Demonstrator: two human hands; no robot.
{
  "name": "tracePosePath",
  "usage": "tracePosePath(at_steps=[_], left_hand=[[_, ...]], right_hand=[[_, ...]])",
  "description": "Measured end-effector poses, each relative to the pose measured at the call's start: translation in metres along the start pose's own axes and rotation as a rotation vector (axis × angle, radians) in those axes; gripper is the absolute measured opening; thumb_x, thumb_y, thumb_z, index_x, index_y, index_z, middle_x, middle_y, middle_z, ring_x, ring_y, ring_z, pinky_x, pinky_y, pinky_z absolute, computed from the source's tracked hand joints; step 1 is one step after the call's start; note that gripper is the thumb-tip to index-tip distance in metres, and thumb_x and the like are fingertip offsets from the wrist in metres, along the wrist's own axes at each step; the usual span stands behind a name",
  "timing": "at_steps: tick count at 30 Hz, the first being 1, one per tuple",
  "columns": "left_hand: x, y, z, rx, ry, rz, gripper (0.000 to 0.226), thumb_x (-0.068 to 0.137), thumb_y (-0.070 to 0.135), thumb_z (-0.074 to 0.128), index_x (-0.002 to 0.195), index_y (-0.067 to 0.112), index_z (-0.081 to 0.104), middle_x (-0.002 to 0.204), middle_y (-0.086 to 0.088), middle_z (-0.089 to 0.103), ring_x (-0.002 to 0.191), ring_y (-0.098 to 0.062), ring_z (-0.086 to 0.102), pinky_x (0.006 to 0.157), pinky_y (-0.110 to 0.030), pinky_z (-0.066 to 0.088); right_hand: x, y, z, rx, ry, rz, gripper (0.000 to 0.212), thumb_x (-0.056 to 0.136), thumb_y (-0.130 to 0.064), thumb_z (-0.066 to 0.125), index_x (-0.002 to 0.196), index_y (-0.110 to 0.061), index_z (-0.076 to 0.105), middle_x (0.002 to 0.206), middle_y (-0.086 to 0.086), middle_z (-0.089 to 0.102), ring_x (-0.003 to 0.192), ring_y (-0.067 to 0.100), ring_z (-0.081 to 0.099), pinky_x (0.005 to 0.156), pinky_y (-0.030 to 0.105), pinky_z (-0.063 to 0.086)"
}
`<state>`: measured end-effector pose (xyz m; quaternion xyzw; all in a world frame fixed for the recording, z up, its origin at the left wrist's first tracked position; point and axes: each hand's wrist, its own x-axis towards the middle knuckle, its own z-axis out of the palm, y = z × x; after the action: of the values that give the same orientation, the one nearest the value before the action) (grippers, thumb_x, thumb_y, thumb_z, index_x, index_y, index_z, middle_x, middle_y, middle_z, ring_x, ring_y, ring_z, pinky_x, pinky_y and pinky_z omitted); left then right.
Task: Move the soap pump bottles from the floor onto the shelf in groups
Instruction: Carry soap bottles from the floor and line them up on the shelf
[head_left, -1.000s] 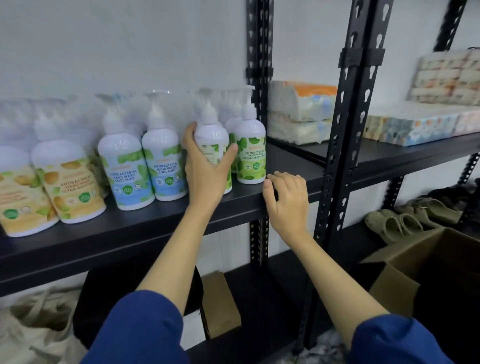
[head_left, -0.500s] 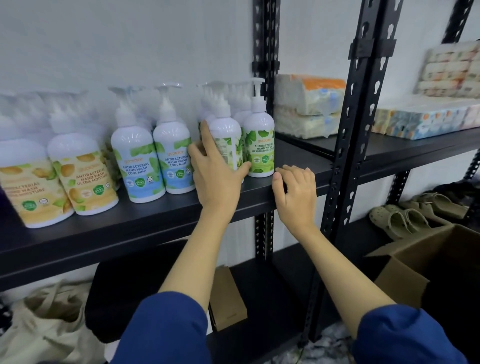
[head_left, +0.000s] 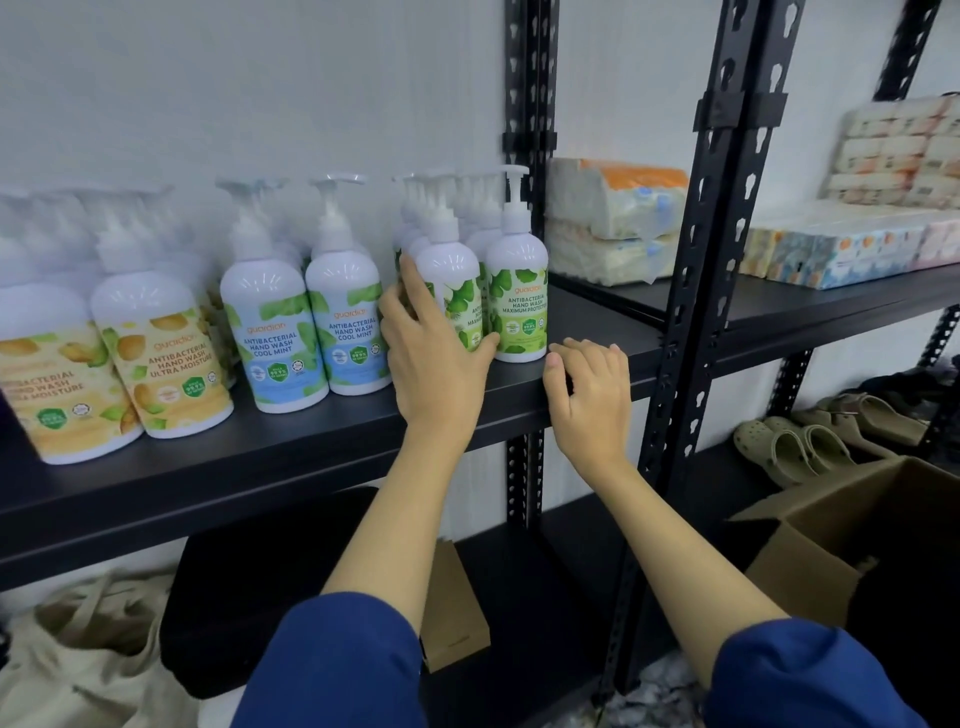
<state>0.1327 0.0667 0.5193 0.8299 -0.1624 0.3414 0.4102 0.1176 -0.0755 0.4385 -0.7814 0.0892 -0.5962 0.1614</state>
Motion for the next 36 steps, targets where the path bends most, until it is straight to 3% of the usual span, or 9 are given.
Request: tracePosePath(at_steps=[5,9,17,21,26,30,36], left_hand=[[-0.0007,0.0,-0.0008,-0.084,-0.04,0.002,0.107,0.072,0.02,0.078,0.151,0.016,0.006,0.136,-0.012,0.035,0.123,-0.026,0.042,0.094,-0.037,0.042],[0.0044,-0.0037,-0.0002,-0.213,-0.139,0.0,0.107,0.072,0.017,0.075,0.151,0.02,0.003,0.148,-0.008,0.031,0.132,-0.023,0.037,0.104,-0.041,0.04],[-0.0023,0.0019,0.0021,0.032,0.01,0.057,0.104,0.071,0.025,0.081,0.149,0.012,0.015,0.132,-0.016,0.033,0.12,-0.028,0.04,0.094,-0.038,0.044],[-0.0002,-0.0005,0.0017,-0.033,-0.033,0.038,0.102,0.07,0.019,0.08,0.148,0.013,0.016,0.13,-0.015,0.034,0.118,-0.029,0.043,0.093,-0.037,0.044],[0.0022,0.0001,-0.0002,-0.13,-0.139,0.006,0.103,0.073,0.018,0.077,0.15,0.018,0.008,0.142,-0.012,0.031,0.126,-0.028,0.043,0.097,-0.04,0.042],[0.003,0.0008,0.0004,-0.107,-0.103,-0.014,0.106,0.07,0.026,0.081,0.149,0.019,0.012,0.138,-0.011,0.033,0.124,-0.028,0.043,0.095,-0.041,0.043],[0.0035,0.0014,-0.0004,-0.106,-0.122,-0.052,0.103,0.072,0.022,0.079,0.149,0.02,0.012,0.132,-0.013,0.043,0.119,-0.029,0.047,0.093,-0.04,0.042]], right_hand=[[-0.0004,-0.0005,0.0005,0.006,-0.001,0.002,0.041,0.096,-0.03,0.039,0.094,-0.006,0.072,0.095,0.006,0.07,0.099,0.023,0.062,0.101,0.034,0.03],[-0.0008,-0.0014,0.0002,0.015,0.001,0.009,0.04,0.095,-0.029,0.04,0.094,-0.006,0.072,0.095,0.006,0.07,0.099,0.023,0.061,0.102,0.035,0.031],[-0.0001,-0.0013,-0.0008,0.006,-0.008,0.006,0.041,0.095,-0.03,0.039,0.095,-0.006,0.072,0.095,0.006,0.07,0.099,0.023,0.062,0.102,0.033,0.029],[-0.0001,-0.0019,-0.0006,0.013,-0.005,0.009,0.04,0.095,-0.029,0.039,0.094,-0.005,0.072,0.094,0.006,0.07,0.099,0.024,0.062,0.102,0.033,0.029],[-0.0004,-0.002,-0.0005,0.012,0.005,0.004,0.04,0.095,-0.029,0.039,0.093,-0.005,0.072,0.094,0.006,0.07,0.098,0.025,0.062,0.102,0.033,0.029],[-0.0003,-0.0027,-0.0001,0.014,0.011,0.005,0.039,0.095,-0.028,0.04,0.093,-0.006,0.072,0.093,0.006,0.07,0.098,0.024,0.063,0.102,0.032,0.029],[-0.0003,-0.0026,-0.0006,0.016,0.012,0.011,0.039,0.095,-0.028,0.04,0.093,-0.006,0.072,0.094,0.006,0.07,0.098,0.024,0.063,0.103,0.032,0.027]])
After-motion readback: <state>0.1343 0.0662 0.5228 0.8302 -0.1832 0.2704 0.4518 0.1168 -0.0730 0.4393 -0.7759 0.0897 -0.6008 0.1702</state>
